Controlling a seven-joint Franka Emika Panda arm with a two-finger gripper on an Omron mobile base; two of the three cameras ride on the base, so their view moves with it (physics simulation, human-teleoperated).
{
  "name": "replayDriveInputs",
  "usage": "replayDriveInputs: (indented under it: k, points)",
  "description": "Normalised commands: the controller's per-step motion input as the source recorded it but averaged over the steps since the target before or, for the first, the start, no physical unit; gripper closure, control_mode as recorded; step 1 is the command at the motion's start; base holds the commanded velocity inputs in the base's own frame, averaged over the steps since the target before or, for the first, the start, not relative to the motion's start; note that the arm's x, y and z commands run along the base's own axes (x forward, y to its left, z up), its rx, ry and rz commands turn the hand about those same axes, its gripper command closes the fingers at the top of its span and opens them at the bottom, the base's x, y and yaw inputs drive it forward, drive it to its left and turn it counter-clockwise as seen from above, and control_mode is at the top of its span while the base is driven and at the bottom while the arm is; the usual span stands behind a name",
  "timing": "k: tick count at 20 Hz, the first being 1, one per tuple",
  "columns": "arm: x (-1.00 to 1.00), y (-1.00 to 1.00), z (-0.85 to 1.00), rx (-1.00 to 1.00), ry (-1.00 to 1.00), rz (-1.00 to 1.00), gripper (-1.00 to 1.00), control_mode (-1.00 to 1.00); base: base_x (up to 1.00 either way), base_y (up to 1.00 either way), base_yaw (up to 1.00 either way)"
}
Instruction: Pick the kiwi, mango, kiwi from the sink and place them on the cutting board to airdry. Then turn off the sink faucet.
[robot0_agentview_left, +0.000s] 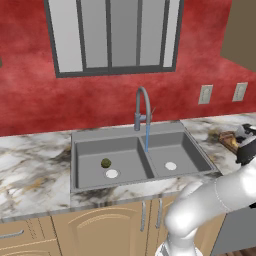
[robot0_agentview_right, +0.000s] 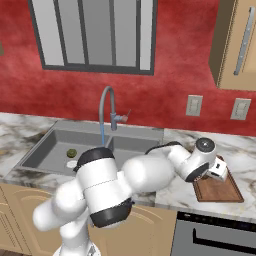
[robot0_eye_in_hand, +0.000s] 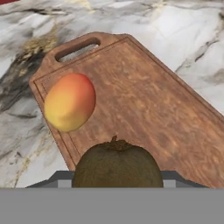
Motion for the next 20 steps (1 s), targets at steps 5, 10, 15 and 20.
replayDriveInputs:
  k: [5,10,15,20]
  points:
    - [0.19,-0.08,-0.17,0.01,0.0,0.02,1.0,-1.0,0.0,0.0,0.0]
    - [0.18,-0.09,-0.21,0.01,0.0,0.02,1.0,-1.0,0.0,0.0,0.0]
    - [0.16,-0.12,-0.2,0.01,0.0,0.02,1.0,-1.0,0.0,0.0,0.0]
    - [0.15,-0.09,-0.2,0.01,0.01,0.02,1.0,-1.0,0.0,0.0,0.0]
